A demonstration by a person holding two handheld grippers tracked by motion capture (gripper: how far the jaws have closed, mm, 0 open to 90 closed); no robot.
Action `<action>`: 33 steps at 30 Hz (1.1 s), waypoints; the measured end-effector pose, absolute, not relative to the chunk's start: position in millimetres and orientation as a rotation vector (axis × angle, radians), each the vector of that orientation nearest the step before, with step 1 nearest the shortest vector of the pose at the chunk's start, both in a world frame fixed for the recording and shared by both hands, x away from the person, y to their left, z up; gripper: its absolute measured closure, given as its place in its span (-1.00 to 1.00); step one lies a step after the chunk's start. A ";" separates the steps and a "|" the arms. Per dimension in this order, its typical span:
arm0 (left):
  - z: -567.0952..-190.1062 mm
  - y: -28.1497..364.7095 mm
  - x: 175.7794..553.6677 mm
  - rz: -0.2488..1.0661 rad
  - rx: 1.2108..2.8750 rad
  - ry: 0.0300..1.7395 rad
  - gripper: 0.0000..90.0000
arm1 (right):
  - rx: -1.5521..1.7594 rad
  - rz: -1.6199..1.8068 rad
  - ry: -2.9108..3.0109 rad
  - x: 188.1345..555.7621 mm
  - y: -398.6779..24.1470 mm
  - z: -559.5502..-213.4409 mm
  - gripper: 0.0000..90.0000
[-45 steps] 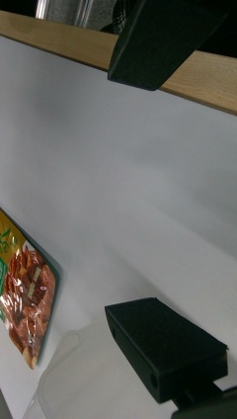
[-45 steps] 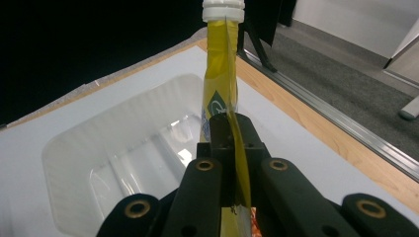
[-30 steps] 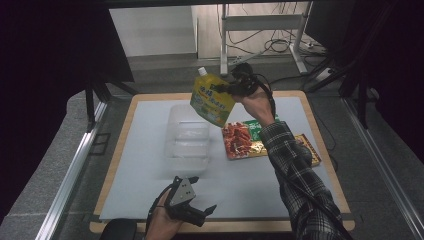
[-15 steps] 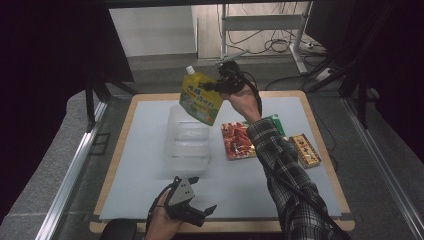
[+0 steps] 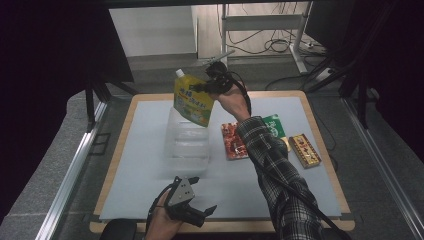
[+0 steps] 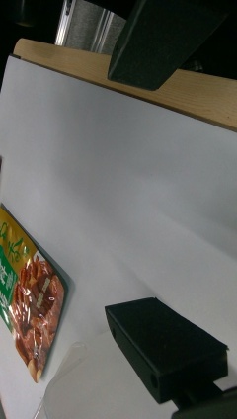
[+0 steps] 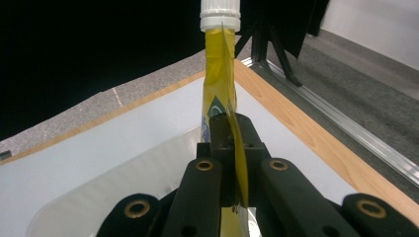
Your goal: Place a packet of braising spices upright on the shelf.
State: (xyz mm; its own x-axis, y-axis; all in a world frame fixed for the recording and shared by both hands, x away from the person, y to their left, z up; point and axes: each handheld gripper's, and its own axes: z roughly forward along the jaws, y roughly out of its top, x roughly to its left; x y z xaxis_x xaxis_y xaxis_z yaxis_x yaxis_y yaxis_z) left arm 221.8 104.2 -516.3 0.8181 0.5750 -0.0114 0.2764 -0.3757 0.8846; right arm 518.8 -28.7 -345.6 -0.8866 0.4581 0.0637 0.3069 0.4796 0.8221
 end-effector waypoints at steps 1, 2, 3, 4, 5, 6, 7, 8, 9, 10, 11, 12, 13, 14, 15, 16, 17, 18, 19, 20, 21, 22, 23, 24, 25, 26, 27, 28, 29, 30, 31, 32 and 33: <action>-516.2 104.4 221.8 0.369 1.981 0.631 -1.00 | 0.661 1.360 2.563 518.5 -26.5 -346.1 0.97; -516.2 104.4 221.8 0.369 1.980 0.631 -1.00 | 0.656 1.344 2.570 518.3 -24.4 -346.9 0.97; -516.2 104.2 221.7 0.367 1.977 0.632 -1.00 | 0.649 1.321 2.578 518.5 -22.5 -348.1 0.97; -516.1 104.3 221.8 0.366 1.978 0.631 -1.00 | 0.647 1.303 2.583 518.7 -20.9 -349.7 0.97; -516.1 104.3 221.8 0.366 1.980 0.630 -1.00 | 0.648 1.287 2.585 519.1 -19.8 -351.3 0.97; -516.1 104.2 221.8 0.366 1.982 0.630 -1.00 | 0.655 1.286 2.585 520.2 -19.4 -353.6 0.97; -516.2 104.1 221.8 0.366 1.983 0.629 -1.00 | 0.664 1.286 2.590 520.9 -19.2 -355.0 0.97; -516.2 104.1 221.8 0.366 1.986 0.628 -1.00 | 0.664 1.280 2.593 522.0 -18.9 -357.4 0.97; -516.3 104.0 221.8 0.365 1.988 0.626 -1.00 | 0.670 1.269 2.599 522.6 -18.0 -360.2 0.97; -516.4 103.9 221.9 0.364 1.988 0.625 -1.00 | 0.667 1.256 2.607 523.6 -17.1 -363.1 0.97; -516.5 103.9 221.9 0.364 1.989 0.625 -1.00 | 0.677 1.246 2.612 524.2 -15.7 -366.2 0.97; -516.6 104.0 222.0 0.365 1.990 0.625 -1.00 | 0.678 1.238 2.615 525.3 -14.3 -369.4 0.97; -516.5 104.1 221.9 0.365 1.990 0.625 -1.00 | 0.681 1.239 2.620 526.5 -13.0 -373.0 0.97; -516.4 104.4 222.0 0.365 1.987 0.626 -1.00 | 0.677 1.245 2.620 527.6 -12.7 -374.8 0.97; -516.3 104.6 222.0 0.366 1.986 0.626 -1.00 | 0.685 1.249 2.621 528.9 -12.0 -377.2 0.97; -516.2 105.0 222.1 0.366 1.985 0.628 -1.00 | 0.688 1.253 2.621 529.7 -11.6 -378.4 0.97; -516.2 105.2 222.2 0.366 1.985 0.628 -1.00 | 0.697 1.257 2.622 530.8 -11.2 -380.0 0.97; -516.3 105.3 222.3 0.366 1.986 0.628 -1.00 | 0.704 1.260 2.622 531.4 -10.9 -380.6 0.97; -516.4 105.3 222.4 0.366 1.986 0.629 -1.00 | 0.700 1.261 2.624 532.5 -10.9 -381.5 0.97; -516.4 105.1 222.4 0.366 1.987 0.628 -1.00 | 0.703 1.261 2.623 532.8 -10.4 -382.5 0.97; -516.5 104.6 222.2 0.364 1.982 0.630 -1.00 | 0.709 1.261 2.625 533.0 -9.7 -383.5 0.97; -516.7 104.2 222.0 0.363 1.984 0.628 -1.00 | 0.705 1.262 2.628 533.3 -9.5 -384.6 0.97; -516.8 103.8 222.0 0.363 1.987 0.625 -1.00 | 0.697 1.262 2.632 533.4 -8.5 -386.7 0.97; -516.9 103.5 222.0 0.363 1.989 0.623 -1.00 | 0.692 1.268 2.628 533.1 -7.8 -388.2 0.97; -517.1 103.1 221.9 0.363 1.991 0.623 -1.00 | 0.692 1.279 2.627 533.2 -7.0 -389.1 0.97; -517.3 102.9 221.9 0.362 1.993 0.622 -1.00 | 0.695 1.281 2.625 533.2 -5.9 -389.7 0.97; -517.3 102.8 221.9 0.362 1.993 0.621 -1.00 | 0.694 1.280 2.626 533.4 -4.7 -390.4 0.97; -517.3 102.8 221.9 0.361 1.993 0.620 -1.00 | 0.692 1.281 2.626 533.7 -3.6 -390.9 0.97; -517.3 102.8 221.9 0.361 1.993 0.620 -1.00 | 0.697 1.274 2.625 533.7 -1.8 -391.4 0.97; -517.3 102.8 222.0 0.361 1.993 0.620 -1.00 | 0.703 1.266 2.622 533.8 -0.8 -391.7 0.97; -517.2 103.2 222.1 0.363 1.998 0.618 -1.00 | 0.711 1.260 2.619 534.7 0.7 -392.5 0.97; -517.3 103.0 222.0 0.364 1.999 0.617 -1.00 | 0.715 1.260 2.622 535.2 1.5 -392.9 0.97; -517.3 102.8 221.9 0.364 2.000 0.615 -1.00 | 0.713 1.257 2.620 535.7 2.4 -393.5 0.97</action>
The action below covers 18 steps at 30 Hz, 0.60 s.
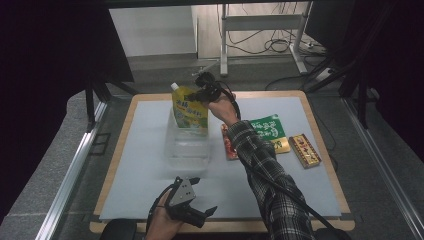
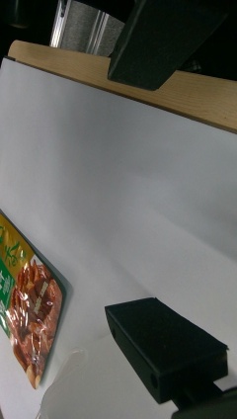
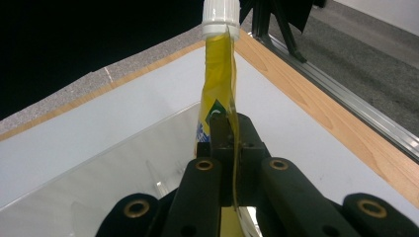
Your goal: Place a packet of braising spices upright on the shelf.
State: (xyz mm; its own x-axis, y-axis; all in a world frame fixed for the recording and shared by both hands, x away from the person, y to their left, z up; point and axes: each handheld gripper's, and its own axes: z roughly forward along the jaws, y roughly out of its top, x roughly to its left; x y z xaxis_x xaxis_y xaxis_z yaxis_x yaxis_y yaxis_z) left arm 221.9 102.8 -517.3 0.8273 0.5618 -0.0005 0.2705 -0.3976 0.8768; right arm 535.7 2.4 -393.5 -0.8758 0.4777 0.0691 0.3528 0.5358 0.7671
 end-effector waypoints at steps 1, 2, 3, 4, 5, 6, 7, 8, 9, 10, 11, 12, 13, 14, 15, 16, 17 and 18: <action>-517.3 102.7 221.8 0.363 2.001 0.614 -1.00 | 0.714 1.253 2.617 536.0 3.1 -393.6 0.97; -517.3 102.5 221.8 0.363 2.001 0.613 -1.00 | 0.715 1.254 2.617 536.6 3.0 -393.7 0.97; -517.4 102.4 221.8 0.363 2.002 0.612 -1.00 | 0.724 1.261 2.617 536.9 2.3 -393.9 0.97; -517.4 102.4 221.8 0.366 2.003 0.612 -1.00 | 0.722 1.268 2.621 537.6 0.7 -393.9 0.97; -517.4 102.3 221.6 0.365 1.997 0.616 -1.00 | 0.719 1.276 2.632 538.0 -0.9 -393.2 0.96; -517.3 102.5 221.7 0.365 1.995 0.618 -1.00 | 0.711 1.274 2.635 537.8 -1.5 -392.6 0.95; -517.2 102.7 221.8 0.364 1.994 0.618 -1.00 | 0.707 1.265 2.630 536.6 -1.3 -391.9 0.92; -517.2 103.0 221.9 0.364 1.993 0.618 -1.00 | 0.694 1.263 2.626 536.1 -1.5 -391.5 0.88; -517.3 103.1 222.0 0.363 1.993 0.620 -1.00 | 0.693 1.270 2.621 534.8 -1.3 -390.8 0.80; -517.4 103.1 222.0 0.363 1.993 0.621 -1.00 | 0.689 1.281 2.611 534.1 -1.4 -390.2 0.70; -517.5 102.9 221.9 0.362 1.994 0.620 -1.00 | 0.685 1.287 2.604 533.3 -1.6 -389.2 0.63; -517.5 102.7 221.8 0.363 1.996 0.619 -1.00 | 0.680 1.282 2.597 532.6 -2.0 -388.5 0.57; -517.6 102.4 221.7 0.363 1.996 0.618 -1.00 | 0.674 1.276 2.590 531.6 -2.6 -387.7 0.50; -517.8 102.0 221.6 0.363 1.999 0.617 -1.00 | 0.672 1.276 2.582 530.9 -3.0 -387.2 0.41; -518.0 101.7 221.6 0.363 2.000 0.615 -1.00 | 0.666 1.279 2.573 530.4 -4.3 -386.3 0.28; -518.2 101.4 221.5 0.362 2.002 0.614 -1.00 | 0.667 1.279 2.569 530.1 -4.9 -386.0 0.16; -518.3 101.2 221.5 0.363 2.005 0.612 -1.00 | 0.668 1.267 2.567 529.5 -5.6 -385.7 0.08; -518.4 101.0 221.5 0.364 2.007 0.611 -1.00 | 0.664 1.251 2.559 528.8 -5.9 -385.7 -0.02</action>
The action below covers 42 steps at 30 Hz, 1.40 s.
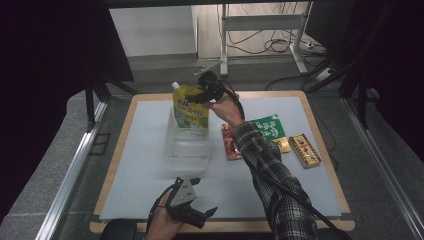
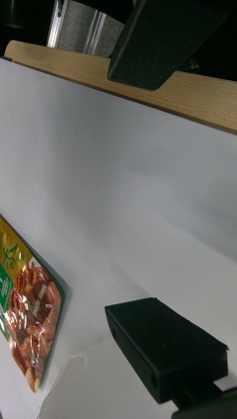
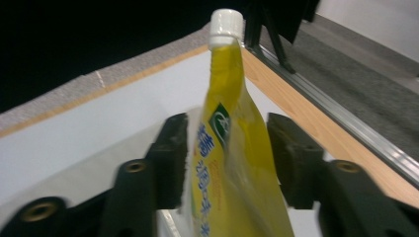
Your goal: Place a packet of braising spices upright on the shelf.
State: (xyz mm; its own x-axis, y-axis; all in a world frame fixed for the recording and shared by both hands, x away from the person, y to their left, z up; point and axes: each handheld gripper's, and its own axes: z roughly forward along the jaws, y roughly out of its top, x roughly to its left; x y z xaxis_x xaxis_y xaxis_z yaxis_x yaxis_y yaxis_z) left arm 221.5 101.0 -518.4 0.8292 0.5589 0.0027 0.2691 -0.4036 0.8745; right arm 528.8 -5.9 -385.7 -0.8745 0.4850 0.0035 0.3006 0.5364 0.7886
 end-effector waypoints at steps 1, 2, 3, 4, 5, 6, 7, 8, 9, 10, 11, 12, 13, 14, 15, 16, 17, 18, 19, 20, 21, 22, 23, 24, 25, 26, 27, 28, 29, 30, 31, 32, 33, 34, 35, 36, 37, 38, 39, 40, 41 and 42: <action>-518.5 100.8 221.5 0.364 2.008 0.611 -1.00 | 0.655 1.238 2.553 528.0 -6.4 -386.0 -0.09; -518.6 100.7 221.5 0.363 2.008 0.610 -1.00 | 0.649 1.232 2.554 527.4 -6.8 -386.1 -0.14; -518.6 100.6 221.5 0.363 2.008 0.610 -1.00 | 0.638 1.228 2.552 526.6 -7.3 -386.4 -0.20; -518.7 100.6 221.6 0.362 2.009 0.610 -1.00 | 0.620 1.227 2.546 525.8 -7.9 -386.5 -0.26; -518.8 100.4 221.5 0.363 2.009 0.611 -1.00 | 0.610 1.228 2.544 524.8 -8.3 -386.7 -0.29; -519.0 100.1 221.5 0.362 2.010 0.610 -1.00 | 0.603 1.227 2.543 523.8 -8.7 -386.8 -0.36; -519.1 100.0 221.4 0.362 2.011 0.610 -1.00 | 0.596 1.234 2.537 523.4 -9.6 -387.0 -0.42; -519.1 99.9 221.4 0.362 2.012 0.609 -1.00 | 0.601 1.237 2.542 523.3 -10.0 -387.2 -0.48; -519.1 99.8 221.5 0.361 2.013 0.608 -1.00 | 0.608 1.238 2.554 523.0 -10.3 -387.3 -0.53; -519.2 99.7 221.5 0.362 2.015 0.607 -1.00 | 0.607 1.242 2.562 523.0 -10.7 -387.4 -0.57; -519.3 99.7 221.5 0.362 2.015 0.606 -1.00 | 0.604 1.250 2.568 522.6 -11.1 -387.2 -0.60; -519.3 99.7 221.5 0.361 2.015 0.607 -1.00 | 0.601 1.259 2.569 522.2 -11.7 -386.8 -0.62; -519.2 99.8 221.5 0.361 2.015 0.607 -1.00 | 0.605 1.272 2.563 521.7 -12.1 -386.3 -0.65; -519.2 99.9 221.5 0.361 2.014 0.607 -1.00 | 0.602 1.288 2.558 521.5 -12.8 -385.7 -0.70; -519.2 99.9 221.5 0.360 2.013 0.607 -1.00 | 0.604 1.294 2.556 521.3 -13.1 -385.4 -0.73; -519.1 100.1 221.6 0.358 2.012 0.607 -1.00 | 0.609 1.299 2.549 520.8 -13.4 -385.2 -0.80; -519.1 100.1 221.7 0.357 2.012 0.608 -1.00 | 0.616 1.304 2.542 520.1 -13.7 -385.1 -0.83; -519.2 100.1 221.7 0.357 2.013 0.607 -1.00 | 0.621 1.310 2.537 519.4 -14.5 -385.0 -0.85; -519.2 100.1 221.7 0.356 2.013 0.607 -1.00 | 0.632 1.315 2.532 518.3 -15.1 -384.7 -0.89; -519.3 100.0 221.8 0.356 2.014 0.607 -1.00 | 0.631 1.318 2.524 517.9 -15.9 -384.6 -0.91; -519.4 99.8 221.7 0.357 2.016 0.607 -1.00 | 0.634 1.327 2.520 517.4 -17.0 -384.4 -0.92; -519.5 99.7 221.8 0.356 2.017 0.605 -1.00 | 0.641 1.335 2.518 517.3 -18.6 -384.1 -0.94; -519.6 99.6 221.8 0.355 2.018 0.606 -1.00 | 0.638 1.341 2.514 517.1 -19.9 -383.8 -0.96; -519.6 99.5 221.9 0.355 2.018 0.606 -1.00 | 0.622 1.340 2.511 517.2 -21.0 -383.5 -0.97; -519.7 99.4 221.9 0.354 2.018 0.605 -1.00 | 0.609 1.331 2.508 516.8 -22.2 -383.0 -0.98; -519.7 99.3 222.0 0.354 2.020 0.605 -1.00 | 0.591 1.312 2.503 516.2 -23.5 -382.3 -1.00; -519.9 99.1 222.0 0.355 2.021 0.605 -1.00 | 0.581 1.318 2.491 515.4 -24.6 -382.0 -1.00; -519.9 99.3 222.1 0.356 2.025 0.603 -1.00 | 0.576 1.322 2.495 515.1 -25.8 -381.6 -1.00; -520.0 99.1 222.1 0.356 2.026 0.603 -1.00 | 0.585 1.323 2.500 514.8 -26.9 -381.3 -1.00; -520.1 98.9 222.0 0.357 2.026 0.603 -1.00 | 0.591 1.323 2.503 514.4 -28.0 -381.0 -1.00; -520.1 98.9 222.0 0.356 2.026 0.603 -1.00 | 0.585 1.325 2.505 514.1 -29.3 -380.7 -1.00; -520.1 98.9 222.0 0.356 2.027 0.602 -1.00 | 0.588 1.328 2.502 513.4 -30.7 -380.3 -1.00; -520.1 98.8 222.0 0.358 2.027 0.602 -1.00 | 0.596 1.325 2.499 512.6 -32.0 -379.8 -1.00; -520.1 98.8 222.0 0.358 2.027 0.602 -1.00 | 0.594 1.330 2.499 512.2 -33.8 -379.5 -1.00; -520.1 98.8 222.0 0.358 2.027 0.602 -1.00 | 0.600 1.336 2.500 511.5 -35.2 -379.3 -1.00; -520.1 98.9 221.9 0.359 2.027 0.603 -1.00 | 0.602 1.337 2.498 511.1 -36.2 -379.3 -1.00; -520.0 98.9 221.9 0.359 2.027 0.603 -1.00 | 0.616 1.335 2.505 510.0 -37.5 -379.5 -1.00; -520.0 98.9 221.9 0.359 2.026 0.602 -1.00 | 0.624 1.340 2.510 509.4 -38.8 -379.8 -1.00; -519.9 99.0 221.9 0.360 2.027 0.603 -1.00 | 0.633 1.346 2.508 508.6 -39.8 -379.9 -1.00; -520.0 99.0 221.9 0.360 2.027 0.603 -1.00 | 0.632 1.347 2.507 507.1 -42.0 -380.1 -1.00; -520.0 98.9 221.9 0.360 2.027 0.604 -1.00 | 0.627 1.345 2.508 506.6 -43.1 -380.1 -1.00; -520.1 99.0 221.9 0.360 2.027 0.603 -1.00 | 0.627 1.344 2.506 505.8 -44.1 -380.2 -1.00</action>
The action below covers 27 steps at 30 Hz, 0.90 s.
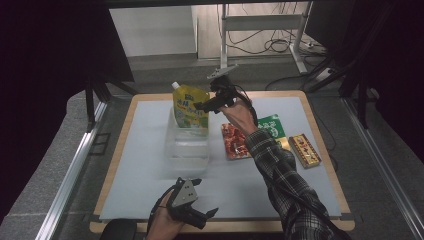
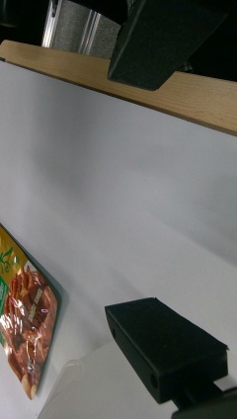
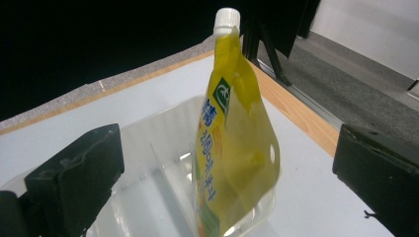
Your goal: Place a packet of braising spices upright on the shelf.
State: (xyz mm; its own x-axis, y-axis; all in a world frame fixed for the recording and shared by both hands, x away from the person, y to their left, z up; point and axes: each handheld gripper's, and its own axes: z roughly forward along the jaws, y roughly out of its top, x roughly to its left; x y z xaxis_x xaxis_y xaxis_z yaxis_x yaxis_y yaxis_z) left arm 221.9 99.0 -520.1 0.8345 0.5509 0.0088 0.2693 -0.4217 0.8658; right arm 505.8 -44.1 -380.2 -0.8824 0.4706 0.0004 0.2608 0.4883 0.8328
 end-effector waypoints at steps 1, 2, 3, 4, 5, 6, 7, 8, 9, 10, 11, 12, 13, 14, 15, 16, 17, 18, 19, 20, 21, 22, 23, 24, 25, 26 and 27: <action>-520.1 98.9 221.8 0.360 2.027 0.603 -1.00 | 0.620 1.337 2.505 504.8 -45.5 -380.3 -1.00; -520.2 98.6 221.7 0.358 2.023 0.605 -1.00 | 0.617 1.331 2.501 503.7 -46.9 -380.4 -1.00; -520.2 98.6 221.6 0.358 2.022 0.605 -1.00 | 0.612 1.328 2.497 502.4 -48.9 -380.8 -1.00; -520.1 98.6 221.6 0.359 2.022 0.605 -1.00 | 0.607 1.321 2.496 501.5 -50.8 -381.2 -1.00; -520.1 98.6 221.6 0.358 2.022 0.605 -1.00 | 0.611 1.317 2.491 500.4 -52.4 -381.6 -1.00; -520.2 98.5 221.5 0.359 2.022 0.605 -1.00 | 0.612 1.310 2.491 499.5 -53.8 -381.9 -1.00; -520.2 98.4 221.5 0.359 2.023 0.605 -1.00 | 0.609 1.305 2.486 498.5 -55.7 -382.4 -1.00; -520.3 98.3 221.5 0.358 2.024 0.603 -1.00 | 0.614 1.296 2.484 497.4 -58.1 -383.1 -1.00; -520.3 98.1 221.5 0.359 2.026 0.601 -1.00 | 0.619 1.291 2.484 496.6 -59.6 -383.5 -1.00; -520.3 97.9 221.4 0.360 2.028 0.601 -1.00 | 0.623 1.289 2.485 495.3 -62.1 -384.1 -1.00; -520.3 97.8 221.3 0.360 2.027 0.600 -1.00 | 0.626 1.288 2.484 494.5 -64.2 -384.6 -1.00; -520.3 97.7 221.4 0.359 2.027 0.599 -1.00 | 0.629 1.289 2.485 493.7 -65.8 -385.0 -1.00; -520.3 97.7 221.4 0.360 2.028 0.599 -1.00 | 0.631 1.293 2.488 493.0 -67.9 -385.5 -1.00; -520.3 97.6 221.4 0.360 2.028 0.599 -1.00 | 0.635 1.290 2.491 492.3 -70.0 -386.1 -1.00; -520.3 97.7 221.4 0.360 2.028 0.599 -1.00 | 0.637 1.288 2.495 491.2 -72.6 -386.6 -1.00; -520.3 97.7 221.4 0.359 2.027 0.598 -1.00 | 0.634 1.290 2.491 490.4 -74.8 -387.0 -1.00; -520.2 97.7 221.4 0.361 2.027 0.598 -1.00 | 0.636 1.291 2.488 489.6 -76.6 -387.2 -1.00; -520.1 97.7 221.4 0.361 2.026 0.597 -1.00 | 0.637 1.299 2.485 488.8 -79.6 -387.7 -1.00; -520.1 97.7 221.3 0.361 2.024 0.597 -1.00 | 0.638 1.301 2.482 488.4 -81.6 -388.0 -1.00; -520.0 97.7 221.2 0.361 2.023 0.595 -1.00 | 0.641 1.303 2.476 487.7 -84.1 -388.3 -1.00; -519.9 97.7 221.1 0.361 2.022 0.593 -1.00 | 0.645 1.305 2.469 486.7 -87.2 -388.7 -1.00; -519.9 97.6 221.1 0.362 2.022 0.592 -1.00 | 0.643 1.307 2.469 486.3 -89.8 -389.2 -1.00; -520.0 97.5 221.0 0.362 2.022 0.592 -1.00 | 0.639 1.304 2.476 485.8 -93.0 -389.8 -1.00; -520.0 97.5 220.9 0.362 2.022 0.591 -1.00 | 0.636 1.302 2.473 485.4 -95.0 -390.2 -1.00; -520.0 97.3 220.9 0.364 2.023 0.591 -1.00 | 0.639 1.299 2.470 484.7 -96.9 -390.5 -1.00; -520.0 97.3 220.8 0.366 2.023 0.591 -1.00 | 0.640 1.290 2.472 483.7 -100.2 -391.2 -1.00; -520.1 97.2 220.8 0.366 2.022 0.591 -1.00 | 0.645 1.289 2.475 482.8 -102.6 -391.7 -1.00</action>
State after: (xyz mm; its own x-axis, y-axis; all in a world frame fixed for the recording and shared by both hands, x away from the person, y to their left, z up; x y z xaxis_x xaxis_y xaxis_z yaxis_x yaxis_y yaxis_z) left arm 220.8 97.2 -520.1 0.8377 0.5459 0.0158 0.2575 -0.4204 0.8700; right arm 482.8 -102.6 -391.7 -0.8625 0.5046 -0.0376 0.2585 0.5032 0.8246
